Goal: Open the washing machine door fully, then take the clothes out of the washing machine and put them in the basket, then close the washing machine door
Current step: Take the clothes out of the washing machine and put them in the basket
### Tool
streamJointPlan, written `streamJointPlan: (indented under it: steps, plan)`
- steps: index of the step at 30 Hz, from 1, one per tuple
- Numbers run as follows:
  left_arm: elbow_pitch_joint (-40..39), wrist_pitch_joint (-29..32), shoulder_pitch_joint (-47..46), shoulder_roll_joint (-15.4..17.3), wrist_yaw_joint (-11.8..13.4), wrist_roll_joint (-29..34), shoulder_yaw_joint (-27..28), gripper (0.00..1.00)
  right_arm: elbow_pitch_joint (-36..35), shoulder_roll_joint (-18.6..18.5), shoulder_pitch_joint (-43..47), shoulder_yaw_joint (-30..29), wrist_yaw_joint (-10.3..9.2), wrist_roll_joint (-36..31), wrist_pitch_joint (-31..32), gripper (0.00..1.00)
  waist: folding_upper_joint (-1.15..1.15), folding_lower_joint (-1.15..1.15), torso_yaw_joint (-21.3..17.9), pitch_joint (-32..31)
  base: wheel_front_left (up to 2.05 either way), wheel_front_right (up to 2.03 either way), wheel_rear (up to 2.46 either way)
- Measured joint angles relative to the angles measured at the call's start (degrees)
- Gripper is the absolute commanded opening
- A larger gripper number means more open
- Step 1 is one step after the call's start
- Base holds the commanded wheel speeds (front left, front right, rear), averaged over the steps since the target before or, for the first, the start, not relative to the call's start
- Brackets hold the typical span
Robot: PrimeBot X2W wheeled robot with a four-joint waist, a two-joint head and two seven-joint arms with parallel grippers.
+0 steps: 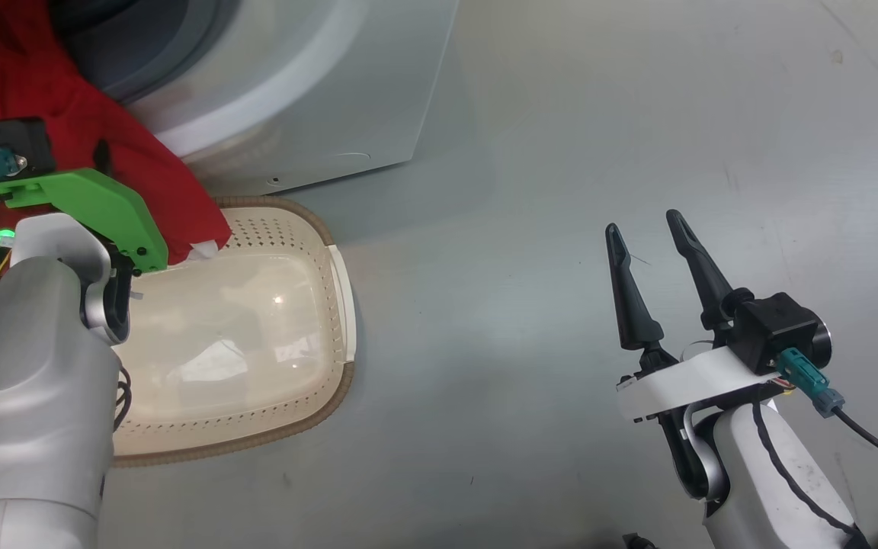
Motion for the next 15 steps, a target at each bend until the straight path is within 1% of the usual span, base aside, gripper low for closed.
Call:
streamJointPlan:
  steps: [5,15]
  plan:
    - [-0.19,-4.05,0.83,-0.16,-0.43,0.75,-0.9,0.0,0.02,0.01,-0.01,-0.34,-0.42,-0.19,0.0,1.0,0.0,0.0,1.22,-0.17,0.0,0.0,0.0]
    - [-3.88,-13.93,5.4,-2.27,-1.87,2.56,-2.78,0.0,0.53,-0.02,0.0,-1.36,-0.44,-0.85,0.0,1.0,0.0,0.0,4.01,-1.4,0.0,0.0,0.0]
